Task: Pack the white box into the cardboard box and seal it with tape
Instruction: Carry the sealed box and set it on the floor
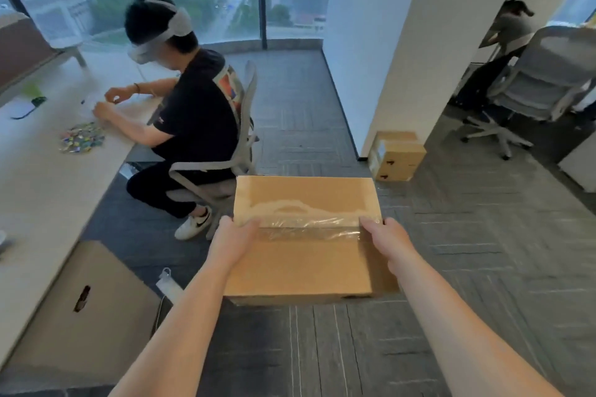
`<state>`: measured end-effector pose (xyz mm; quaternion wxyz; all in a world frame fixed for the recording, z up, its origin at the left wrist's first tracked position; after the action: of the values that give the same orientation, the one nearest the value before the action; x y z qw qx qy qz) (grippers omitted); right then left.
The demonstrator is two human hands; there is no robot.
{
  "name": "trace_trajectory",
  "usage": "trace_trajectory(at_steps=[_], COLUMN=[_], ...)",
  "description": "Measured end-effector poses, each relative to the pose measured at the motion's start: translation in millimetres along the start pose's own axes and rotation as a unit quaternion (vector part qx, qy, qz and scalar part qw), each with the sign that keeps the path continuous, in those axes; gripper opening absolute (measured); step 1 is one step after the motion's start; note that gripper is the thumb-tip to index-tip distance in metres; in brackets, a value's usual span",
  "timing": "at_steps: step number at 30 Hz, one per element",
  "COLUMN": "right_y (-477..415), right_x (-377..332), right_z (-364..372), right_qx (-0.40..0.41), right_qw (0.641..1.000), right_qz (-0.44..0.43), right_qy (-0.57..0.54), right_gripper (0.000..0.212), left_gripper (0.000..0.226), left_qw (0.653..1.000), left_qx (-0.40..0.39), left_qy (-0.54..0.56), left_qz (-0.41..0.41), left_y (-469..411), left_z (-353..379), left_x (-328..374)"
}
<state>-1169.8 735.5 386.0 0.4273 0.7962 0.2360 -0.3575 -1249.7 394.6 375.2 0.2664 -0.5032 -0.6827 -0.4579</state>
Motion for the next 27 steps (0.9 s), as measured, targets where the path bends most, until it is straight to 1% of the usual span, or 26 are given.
trace_trajectory(at_steps=[3,5,9,12,15,19,23,27], right_y=[-34,-57,-110,-154,-202,-248,-282,-321], right_x=[15,22,25,27,20,11,16,25], right_z=[-56,-86,-136,-163,-190,-228,-271,-327], right_qx=[0.035,0.055,0.096,0.126,0.154,0.197,0.229,0.261], right_qw=[0.999,0.996,0.991,0.984,0.974,0.957,0.939,0.922], right_qz=[0.028,0.042,0.06,0.085,0.112,0.128,0.154,0.169], right_qy=[-0.03,-0.053,-0.077,-0.097,-0.125,-0.168,-0.208,-0.231], right_gripper=[0.06,0.058,0.046,0.05,0.051,0.051,0.058,0.058], left_gripper=[0.064,0.064,0.068,0.062,0.058,0.061,0.05,0.043], left_qw=[0.999,0.997,0.991,0.986,0.979,0.966,0.951,0.933], left_qx=[-0.034,-0.056,-0.106,-0.144,-0.176,-0.209,-0.251,-0.291], left_qy=[-0.033,-0.05,-0.064,-0.066,-0.069,-0.116,-0.141,-0.155], left_qz=[0.02,0.033,0.046,0.053,0.07,0.099,0.114,0.144], left_y=[-20,-37,-84,-125,-170,-214,-235,-245], left_z=[65,104,183,241,297,362,433,515], left_x=[44,69,110,138,178,233,284,335])
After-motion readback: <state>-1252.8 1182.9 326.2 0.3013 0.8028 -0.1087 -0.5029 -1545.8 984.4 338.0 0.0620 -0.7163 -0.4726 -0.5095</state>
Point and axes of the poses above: each hand's wrist, its own y-axis away from the middle knuckle, its own z-axis out of the palm, x = y × z, the point moved 9 cm from there along -y, towards the middle knuckle, and after that the axes turned 4 degrees about z, right-handed, at the moved point
